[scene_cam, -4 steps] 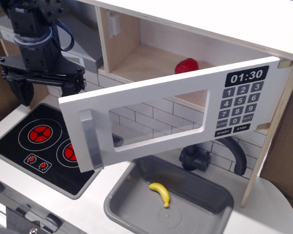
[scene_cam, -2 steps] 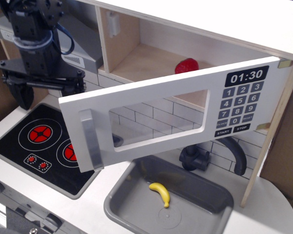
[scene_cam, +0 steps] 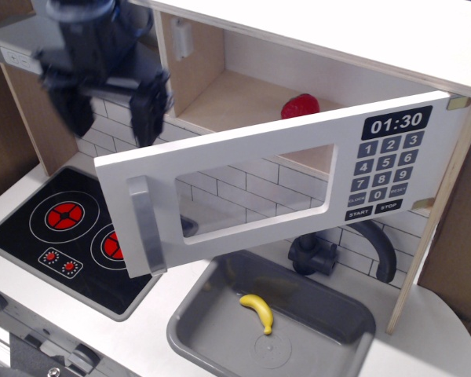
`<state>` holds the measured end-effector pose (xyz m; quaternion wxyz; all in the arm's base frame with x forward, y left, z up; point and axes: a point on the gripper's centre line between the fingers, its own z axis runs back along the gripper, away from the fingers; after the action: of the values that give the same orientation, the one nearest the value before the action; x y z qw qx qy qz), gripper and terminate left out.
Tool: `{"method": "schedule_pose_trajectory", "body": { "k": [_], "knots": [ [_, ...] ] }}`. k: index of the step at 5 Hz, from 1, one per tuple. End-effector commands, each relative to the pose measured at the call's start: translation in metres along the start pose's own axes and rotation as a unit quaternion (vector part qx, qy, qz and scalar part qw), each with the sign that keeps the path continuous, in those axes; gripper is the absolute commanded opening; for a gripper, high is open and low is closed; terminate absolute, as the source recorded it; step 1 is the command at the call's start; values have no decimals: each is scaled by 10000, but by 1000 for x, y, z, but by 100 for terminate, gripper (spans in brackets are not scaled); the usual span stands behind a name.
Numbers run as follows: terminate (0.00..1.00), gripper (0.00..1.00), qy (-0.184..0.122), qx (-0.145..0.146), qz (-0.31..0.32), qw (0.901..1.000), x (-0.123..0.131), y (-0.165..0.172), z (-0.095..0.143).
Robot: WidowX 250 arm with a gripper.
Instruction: Close microwave
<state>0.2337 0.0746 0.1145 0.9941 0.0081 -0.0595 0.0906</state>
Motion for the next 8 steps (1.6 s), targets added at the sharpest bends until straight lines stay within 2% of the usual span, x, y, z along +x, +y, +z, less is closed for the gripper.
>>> {"method": "schedule_pose_trajectory", "body": {
  "k": [1, 2, 3, 4, 5, 6, 7, 8],
  "knots": [
    [0, 100, -534, -529, -1092, 9912, -3, -33, 56],
    [0, 100, -412, -768, -1402, 9863, -14, -44, 69],
    [0, 100, -114, -641, -1649, 9842, -29, -53, 54],
    [0, 100, 27, -215, -1542, 9878, -35, -56, 29],
    [0, 100, -209, 30, -1221, 9923, -26, -52, 17],
    [0, 100, -477, 155, -774, 9957, -4, -45, 19],
    [0, 100, -506, 85, -325, 9982, 15, -40, 31],
    [0, 100, -606, 61, -127, 9981, 23, -38, 44]
  ]
}}
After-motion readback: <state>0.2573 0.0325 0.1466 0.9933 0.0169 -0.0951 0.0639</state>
